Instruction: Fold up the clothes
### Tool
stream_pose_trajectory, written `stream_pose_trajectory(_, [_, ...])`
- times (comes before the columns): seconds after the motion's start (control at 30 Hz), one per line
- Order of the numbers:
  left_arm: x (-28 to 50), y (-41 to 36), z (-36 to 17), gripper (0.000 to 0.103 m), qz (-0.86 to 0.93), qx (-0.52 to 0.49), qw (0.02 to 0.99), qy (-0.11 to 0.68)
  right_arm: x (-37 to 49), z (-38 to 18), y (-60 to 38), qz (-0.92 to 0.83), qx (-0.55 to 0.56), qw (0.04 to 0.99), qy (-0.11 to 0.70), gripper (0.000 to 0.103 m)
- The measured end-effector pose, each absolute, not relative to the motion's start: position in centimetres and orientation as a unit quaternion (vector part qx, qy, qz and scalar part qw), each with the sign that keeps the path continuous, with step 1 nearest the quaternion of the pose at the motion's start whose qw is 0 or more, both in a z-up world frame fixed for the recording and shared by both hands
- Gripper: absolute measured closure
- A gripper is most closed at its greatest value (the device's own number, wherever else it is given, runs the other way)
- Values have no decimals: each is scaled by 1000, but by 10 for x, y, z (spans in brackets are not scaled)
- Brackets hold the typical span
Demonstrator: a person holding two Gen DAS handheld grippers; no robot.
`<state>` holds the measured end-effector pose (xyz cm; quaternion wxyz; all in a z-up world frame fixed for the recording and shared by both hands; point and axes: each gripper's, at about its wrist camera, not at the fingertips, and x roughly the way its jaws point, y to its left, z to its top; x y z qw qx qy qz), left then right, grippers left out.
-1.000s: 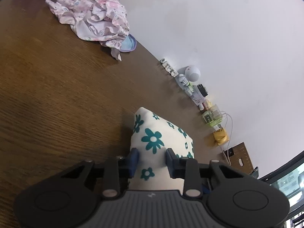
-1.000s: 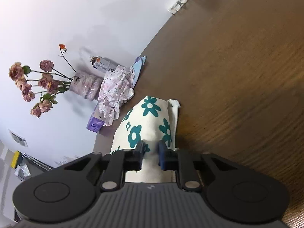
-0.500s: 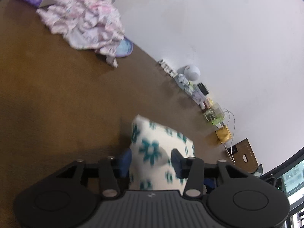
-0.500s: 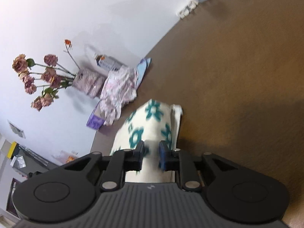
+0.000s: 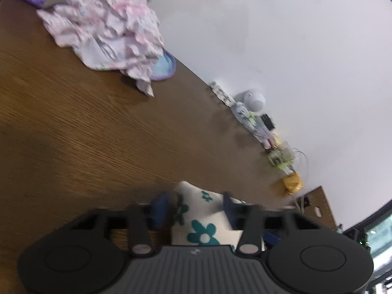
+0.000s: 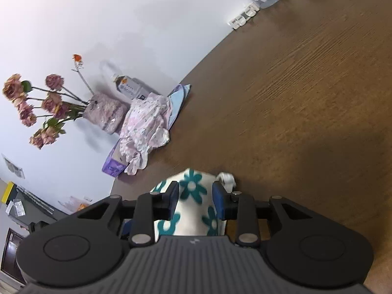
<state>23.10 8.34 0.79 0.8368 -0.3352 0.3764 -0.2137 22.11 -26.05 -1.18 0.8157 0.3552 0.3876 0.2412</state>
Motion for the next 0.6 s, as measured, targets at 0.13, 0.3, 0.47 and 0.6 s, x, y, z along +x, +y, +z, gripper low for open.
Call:
stream_pose_trajectory(0.13, [225, 81, 9, 84, -218, -316, 850, 361, 225, -16, -254, 237, 355, 816, 391, 85])
stream_pose_trajectory(0.3, [213, 85, 18, 49, -218, -313, 854, 353, 222, -14, -255, 240, 355, 815, 389, 79])
stream_pose_trajectory(0.47, [205, 79, 18, 86, -229, -281, 860, 360, 210, -12, -257, 247, 350, 817, 386, 71])
stream_pose_trajectory(0.6, [203, 76, 13, 92, -224, -262, 872, 348, 213, -19, -255, 242, 355, 812, 394, 78])
